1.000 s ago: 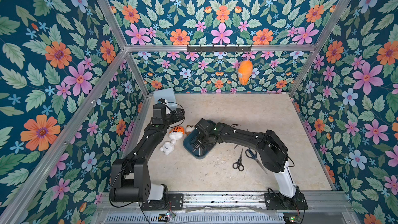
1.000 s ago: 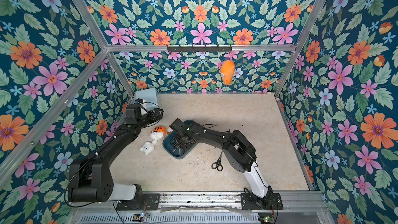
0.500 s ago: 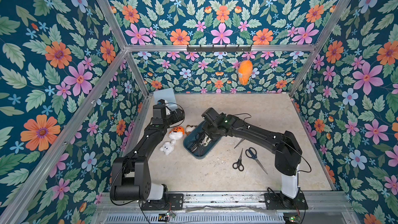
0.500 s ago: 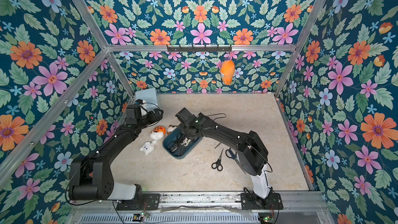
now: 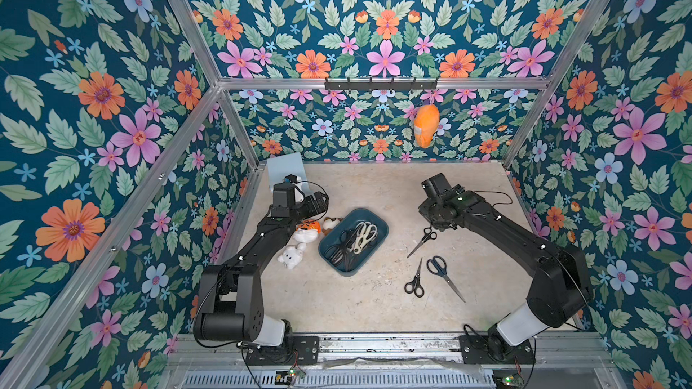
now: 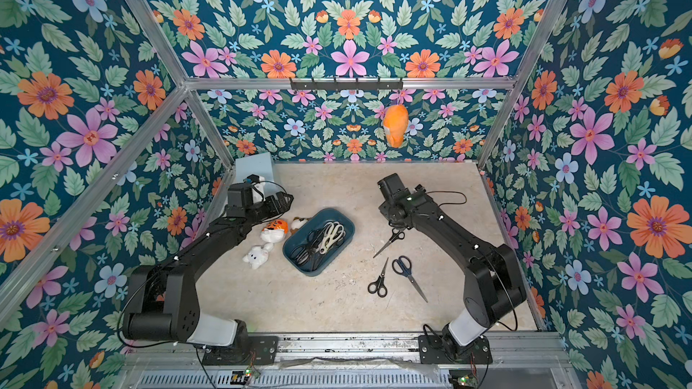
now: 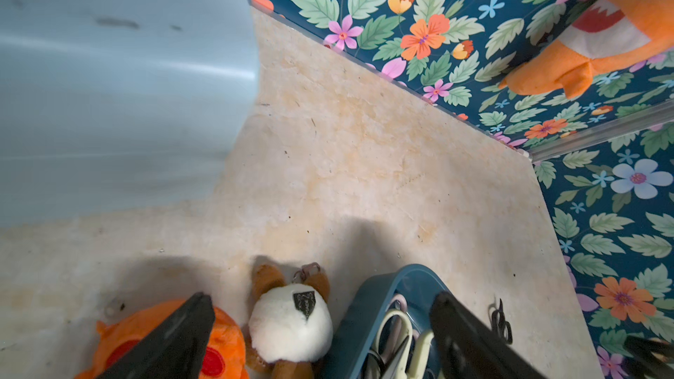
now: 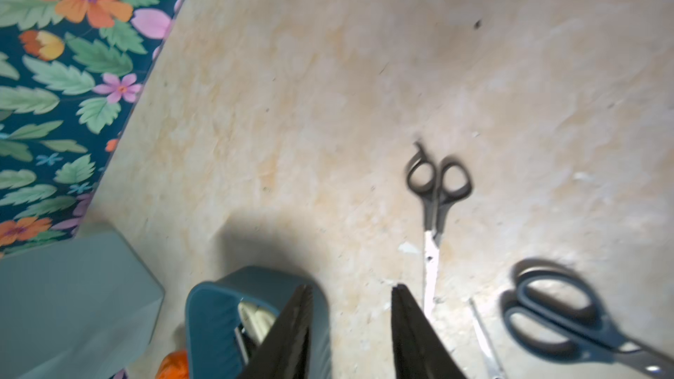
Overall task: Put the scissors into the storage box
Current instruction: Pick up the scissors from the center of the board.
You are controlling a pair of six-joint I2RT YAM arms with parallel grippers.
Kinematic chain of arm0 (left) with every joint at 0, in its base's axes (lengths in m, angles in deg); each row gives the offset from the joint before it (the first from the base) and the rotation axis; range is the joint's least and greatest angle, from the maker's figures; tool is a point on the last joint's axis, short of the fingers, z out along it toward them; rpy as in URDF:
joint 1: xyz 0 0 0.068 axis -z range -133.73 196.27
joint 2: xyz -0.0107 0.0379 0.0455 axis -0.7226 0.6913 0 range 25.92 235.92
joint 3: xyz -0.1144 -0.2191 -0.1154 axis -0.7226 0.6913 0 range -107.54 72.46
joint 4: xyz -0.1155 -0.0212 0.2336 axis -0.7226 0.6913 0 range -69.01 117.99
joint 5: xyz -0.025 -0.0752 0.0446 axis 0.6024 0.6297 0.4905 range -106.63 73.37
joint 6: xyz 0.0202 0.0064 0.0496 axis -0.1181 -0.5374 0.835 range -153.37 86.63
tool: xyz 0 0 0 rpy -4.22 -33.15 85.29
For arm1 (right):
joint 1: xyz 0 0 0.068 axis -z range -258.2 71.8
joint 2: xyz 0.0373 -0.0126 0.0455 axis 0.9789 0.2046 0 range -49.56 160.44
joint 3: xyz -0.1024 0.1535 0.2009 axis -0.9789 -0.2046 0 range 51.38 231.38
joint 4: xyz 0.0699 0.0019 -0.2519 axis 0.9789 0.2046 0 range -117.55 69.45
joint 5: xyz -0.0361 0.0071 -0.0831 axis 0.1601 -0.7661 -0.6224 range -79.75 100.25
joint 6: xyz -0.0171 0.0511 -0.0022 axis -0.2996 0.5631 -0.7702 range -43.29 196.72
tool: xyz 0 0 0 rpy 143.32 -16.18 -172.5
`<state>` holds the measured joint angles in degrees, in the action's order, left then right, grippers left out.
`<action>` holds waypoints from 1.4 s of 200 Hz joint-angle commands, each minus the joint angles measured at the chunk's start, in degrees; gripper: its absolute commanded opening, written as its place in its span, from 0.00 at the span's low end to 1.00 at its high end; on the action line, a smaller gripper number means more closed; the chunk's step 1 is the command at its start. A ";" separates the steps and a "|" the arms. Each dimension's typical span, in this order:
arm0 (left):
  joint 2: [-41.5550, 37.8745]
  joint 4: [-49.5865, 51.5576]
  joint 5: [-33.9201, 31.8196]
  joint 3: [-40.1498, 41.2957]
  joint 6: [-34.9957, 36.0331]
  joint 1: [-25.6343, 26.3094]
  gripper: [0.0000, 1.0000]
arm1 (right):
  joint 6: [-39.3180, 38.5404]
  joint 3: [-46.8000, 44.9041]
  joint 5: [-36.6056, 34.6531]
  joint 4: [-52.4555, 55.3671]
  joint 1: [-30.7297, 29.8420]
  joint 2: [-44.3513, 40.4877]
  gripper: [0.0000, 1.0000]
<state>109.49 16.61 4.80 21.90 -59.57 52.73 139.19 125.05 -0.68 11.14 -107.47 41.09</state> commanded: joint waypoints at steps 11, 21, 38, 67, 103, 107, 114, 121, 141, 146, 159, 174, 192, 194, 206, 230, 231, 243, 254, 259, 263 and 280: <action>0.17 -0.15 1.83 -1.09 0.31 1.79 0.97 | -8.16 -2.31 0.14 4.52 4.56 -1.31 0.35; 0.03 -0.10 2.79 -1.11 -0.67 2.14 0.97 | -9.82 -2.56 1.40 4.63 5.81 -0.79 0.34; -0.29 -0.10 4.38 -0.86 -2.27 2.63 0.97 | -12.74 -1.45 3.92 5.54 7.37 1.85 0.31; -1.36 -0.01 5.44 0.72 -4.48 3.84 0.97 | -16.92 2.74 5.96 8.69 7.92 9.93 0.26; -3.24 0.87 4.94 2.43 -4.98 5.20 0.97 | -18.36 4.15 8.67 7.25 7.92 14.78 0.23; -3.42 0.93 4.87 2.61 -5.05 5.27 0.97 | -18.49 4.18 8.94 7.12 7.93 15.14 0.22; -3.65 0.95 4.76 2.95 -5.17 5.44 0.97 | -18.68 4.17 9.33 6.85 7.94 15.49 0.21; -3.92 0.96 4.75 3.23 -5.27 5.47 0.97 | -18.90 4.15 9.57 6.75 7.92 15.86 0.20; -4.21 0.98 4.66 3.73 -5.57 5.73 0.97 | -20.73 4.15 10.30 6.68 8.01 16.77 0.20; -4.24 0.96 4.63 3.79 -5.58 5.72 0.97 | -21.25 4.13 10.32 6.86 8.01 17.19 0.19; -4.12 1.04 4.67 3.77 -5.60 5.84 0.97 | -23.19 4.52 10.58 7.56 8.23 18.10 0.18; -4.05 1.13 4.67 3.50 -5.51 5.83 0.97 | -25.27 4.82 11.06 8.46 8.64 19.05 0.18; -3.96 1.22 4.54 3.07 -5.44 5.91 0.97 | -26.97 5.41 11.25 9.54 9.05 20.06 0.18; -3.99 1.22 4.57 3.03 -5.40 5.86 0.97 | -27.15 5.49 11.22 9.59 9.15 20.15 0.18; -3.86 1.31 4.34 2.76 -5.44 5.93 0.97 | -27.88 5.76 10.88 10.16 9.37 20.65 0.18; -3.90 1.39 4.23 2.42 -5.52 5.92 0.97 | -29.26 6.31 11.17 10.34 9.81 21.75 0.18; -3.88 1.39 4.23 2.41 -5.53 5.93 0.97 | -29.30 6.35 11.19 10.34 9.83 21.84 0.17; -3.92 1.48 4.12 2.25 -5.53 5.93 0.97 | -29.94 6.78 11.47 10.41 9.75 22.48 0.18; -3.79 1.65 4.06 2.10 -5.47 5.89 0.97 | -30.37 7.00 11.54 10.22 9.77 22.92 0.18; -3.77 1.73 3.98 2.01 -5.47 5.90 0.97 | -30.53 7.08 11.47 10.19 9.78 23.22 0.18; -3.83 1.81 3.92 1.97 -5.52 5.93 0.97 | -30.65 7.18 11.26 10.27 9.79 23.34 0.18; -3.89 2.00 3.71 1.79 -5.49 5.91 0.97 | -31.01 7.30 11.03 10.25 9.81 23.87 0.17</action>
<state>105.58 18.46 8.93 24.24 -64.88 58.65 109.77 131.98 10.44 20.43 -97.68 64.41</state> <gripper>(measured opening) 0.974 0.175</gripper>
